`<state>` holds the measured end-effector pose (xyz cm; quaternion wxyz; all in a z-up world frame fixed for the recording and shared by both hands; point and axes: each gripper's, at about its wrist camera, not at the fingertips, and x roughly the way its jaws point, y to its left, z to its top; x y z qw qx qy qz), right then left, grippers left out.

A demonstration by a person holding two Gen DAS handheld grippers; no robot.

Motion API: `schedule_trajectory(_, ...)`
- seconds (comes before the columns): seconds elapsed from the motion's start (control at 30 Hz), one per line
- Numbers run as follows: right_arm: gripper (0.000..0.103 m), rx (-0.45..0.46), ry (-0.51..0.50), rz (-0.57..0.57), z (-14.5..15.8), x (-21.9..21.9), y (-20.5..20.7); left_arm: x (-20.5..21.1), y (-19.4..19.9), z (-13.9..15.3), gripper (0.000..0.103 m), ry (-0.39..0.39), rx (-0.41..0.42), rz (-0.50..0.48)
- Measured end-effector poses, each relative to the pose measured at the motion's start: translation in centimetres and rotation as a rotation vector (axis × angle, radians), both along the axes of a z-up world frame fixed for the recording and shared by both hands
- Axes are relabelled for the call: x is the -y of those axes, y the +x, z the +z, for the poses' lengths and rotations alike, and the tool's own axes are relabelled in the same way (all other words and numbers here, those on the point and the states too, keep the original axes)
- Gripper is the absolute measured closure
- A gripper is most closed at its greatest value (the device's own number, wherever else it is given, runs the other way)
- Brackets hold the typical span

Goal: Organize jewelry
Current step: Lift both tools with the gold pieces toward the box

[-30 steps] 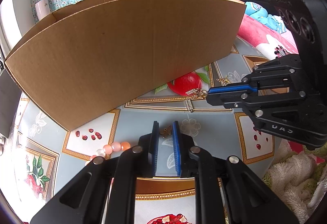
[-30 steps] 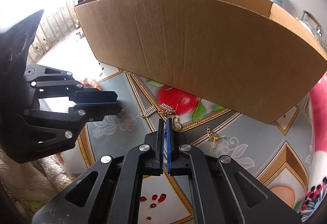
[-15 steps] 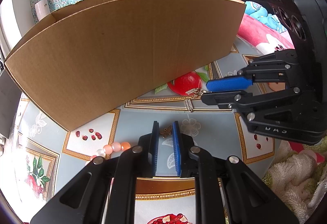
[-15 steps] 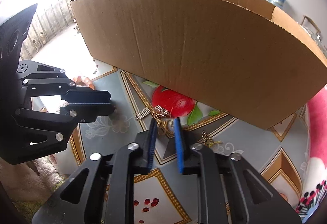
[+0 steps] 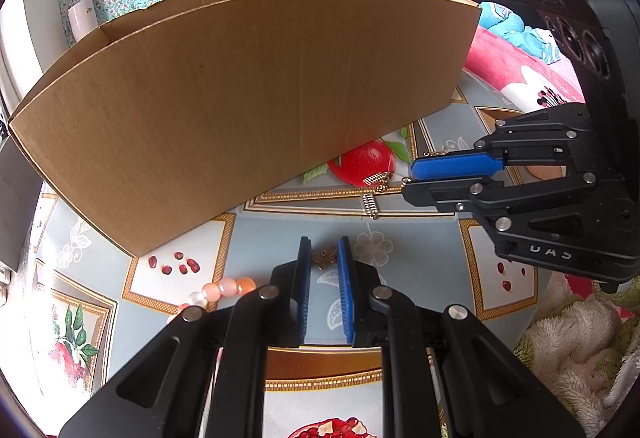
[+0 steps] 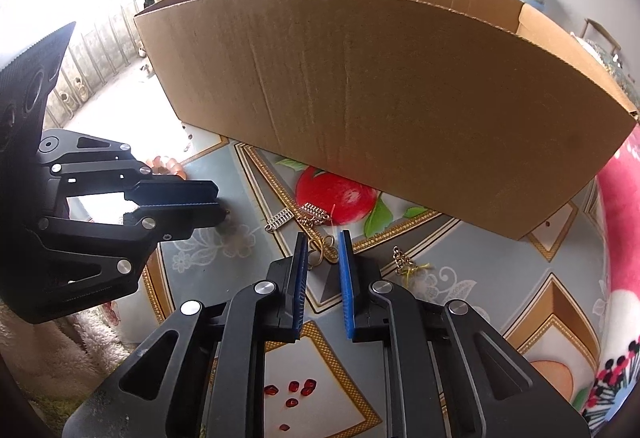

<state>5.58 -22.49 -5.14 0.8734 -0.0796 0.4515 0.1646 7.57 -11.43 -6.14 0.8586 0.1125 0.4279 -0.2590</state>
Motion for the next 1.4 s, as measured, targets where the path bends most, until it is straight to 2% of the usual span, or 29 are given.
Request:
schedule_trajectory(0.87, 0.090, 0.060, 0.045, -0.062, 2.9, 1.6, -1.4, -0.9, -1.2, 1.7, 0.090, -0.038, 0.032, -0.008)
schedule_trajectory(1.4, 0.090, 0.156, 0.060, -0.094, 5.5, 2.6, -3.5, -0.9, -3.4, 5.3, 0.090, -0.056, 0.132, -0.032)
